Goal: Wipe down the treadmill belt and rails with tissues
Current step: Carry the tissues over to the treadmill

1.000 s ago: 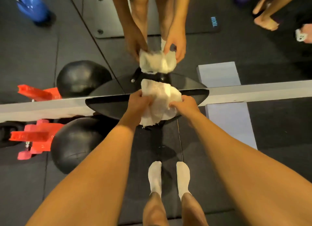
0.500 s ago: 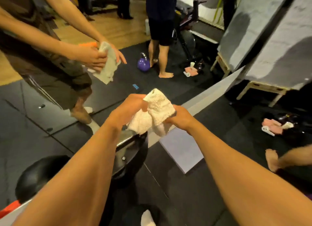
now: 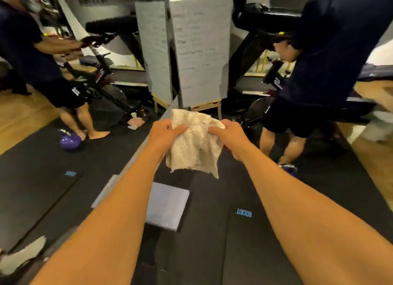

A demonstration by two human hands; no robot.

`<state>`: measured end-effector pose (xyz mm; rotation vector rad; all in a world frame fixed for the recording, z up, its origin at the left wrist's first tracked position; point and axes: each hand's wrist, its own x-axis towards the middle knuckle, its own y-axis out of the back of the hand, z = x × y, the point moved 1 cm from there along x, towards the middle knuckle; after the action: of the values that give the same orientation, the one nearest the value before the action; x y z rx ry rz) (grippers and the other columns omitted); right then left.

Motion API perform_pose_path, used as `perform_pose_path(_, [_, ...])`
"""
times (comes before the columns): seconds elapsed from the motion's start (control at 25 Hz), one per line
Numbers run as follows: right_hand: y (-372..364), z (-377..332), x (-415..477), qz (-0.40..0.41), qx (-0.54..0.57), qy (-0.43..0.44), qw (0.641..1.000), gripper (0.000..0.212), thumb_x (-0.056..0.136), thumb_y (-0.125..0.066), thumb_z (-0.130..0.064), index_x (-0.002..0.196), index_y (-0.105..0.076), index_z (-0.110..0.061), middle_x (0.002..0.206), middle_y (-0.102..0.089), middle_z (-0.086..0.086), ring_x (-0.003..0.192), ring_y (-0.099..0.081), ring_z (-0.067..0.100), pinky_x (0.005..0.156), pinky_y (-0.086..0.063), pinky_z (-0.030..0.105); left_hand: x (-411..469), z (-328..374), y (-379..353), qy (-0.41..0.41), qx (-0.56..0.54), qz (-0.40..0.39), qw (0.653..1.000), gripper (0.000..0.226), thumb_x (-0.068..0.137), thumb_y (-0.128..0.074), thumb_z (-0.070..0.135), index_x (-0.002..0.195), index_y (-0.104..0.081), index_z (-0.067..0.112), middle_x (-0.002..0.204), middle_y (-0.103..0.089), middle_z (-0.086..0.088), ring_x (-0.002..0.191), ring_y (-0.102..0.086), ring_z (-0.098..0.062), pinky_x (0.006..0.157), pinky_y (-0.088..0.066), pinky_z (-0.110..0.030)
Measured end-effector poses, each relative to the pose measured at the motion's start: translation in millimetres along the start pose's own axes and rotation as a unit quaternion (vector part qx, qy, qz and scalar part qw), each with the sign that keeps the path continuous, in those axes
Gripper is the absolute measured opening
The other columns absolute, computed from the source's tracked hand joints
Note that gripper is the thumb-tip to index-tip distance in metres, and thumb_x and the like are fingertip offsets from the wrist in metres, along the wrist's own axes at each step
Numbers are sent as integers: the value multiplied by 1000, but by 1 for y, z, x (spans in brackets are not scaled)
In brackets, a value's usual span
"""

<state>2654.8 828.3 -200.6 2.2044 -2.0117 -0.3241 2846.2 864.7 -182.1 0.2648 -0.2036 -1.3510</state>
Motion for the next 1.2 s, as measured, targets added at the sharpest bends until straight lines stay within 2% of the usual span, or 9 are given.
perform_pose_path(0.12, [81,6,-7,86,-19,-10,996,25,81,-71,-24,93,-65,-3,85,-65,10,76,-60,20,62,-47,32,8,33,-77,-40,8,-29,999,26,82,-72,21,106,-67,12,101,-70,-3,93,-67,-19,81,-56,-40])
perform_pose_path(0.32, [218,24,-16,258,-16,-61,964,9,80,-66,-16,81,-58,-12,81,-57,7,75,-55,20,61,-45,31,25,93,-224,-114,38,-174,977,29,74,-72,33,100,-63,23,101,-68,2,93,-64,-17,84,-55,-45])
perform_pose_path(0.4, [262,32,-22,311,28,-91,946,8,80,-63,-14,80,-56,-12,83,-56,10,76,-54,23,62,-45,34,27,111,-277,-129,41,-223,965,29,76,-71,33,102,-62,23,104,-67,1,96,-63,-18,87,-54,-45])
perform_pose_path(0.52, [330,43,-45,385,188,-86,900,10,87,-52,-10,93,-60,-7,84,-61,13,73,-59,26,67,-53,37,17,132,-365,-139,12,-310,941,31,80,-70,30,109,-60,25,108,-65,4,100,-62,-17,91,-52,-43])
perform_pose_path(0.68, [417,87,-85,408,275,-66,868,37,86,-35,12,115,-57,6,108,-66,24,89,-67,31,79,-56,36,-21,154,-479,-176,12,-386,905,30,88,-63,21,117,-57,21,107,-61,2,101,-58,-17,89,-50,-35])
perform_pose_path(0.76, [457,113,-106,414,278,-48,866,42,83,-37,21,118,-55,8,108,-65,23,87,-66,28,69,-58,29,-43,167,-529,-180,-1,-426,887,29,90,-60,15,118,-57,18,109,-60,1,102,-57,-17,84,-48,-30])
perform_pose_path(0.96, [574,152,-159,460,191,-78,864,29,81,-67,-6,109,-66,-6,82,-61,4,63,-49,13,54,-39,25,-90,209,-655,-89,-52,-505,857,37,89,-59,9,125,-58,20,116,-64,0,106,-61,-18,90,-52,-39])
perform_pose_path(1.08, [652,164,-175,469,119,-116,867,17,77,-70,-16,94,-67,-15,82,-62,-2,72,-53,11,63,-38,30,-110,236,-720,-65,-70,-526,845,36,89,-59,10,122,-58,21,112,-65,2,100,-61,-16,78,-52,-32])
perform_pose_path(1.2, [718,186,-173,468,125,-118,867,20,81,-64,-14,100,-65,-8,94,-66,6,84,-62,19,69,-47,34,-121,256,-785,-59,-64,-532,843,29,89,-59,14,117,-58,22,110,-65,2,99,-63,-16,80,-54,-35])
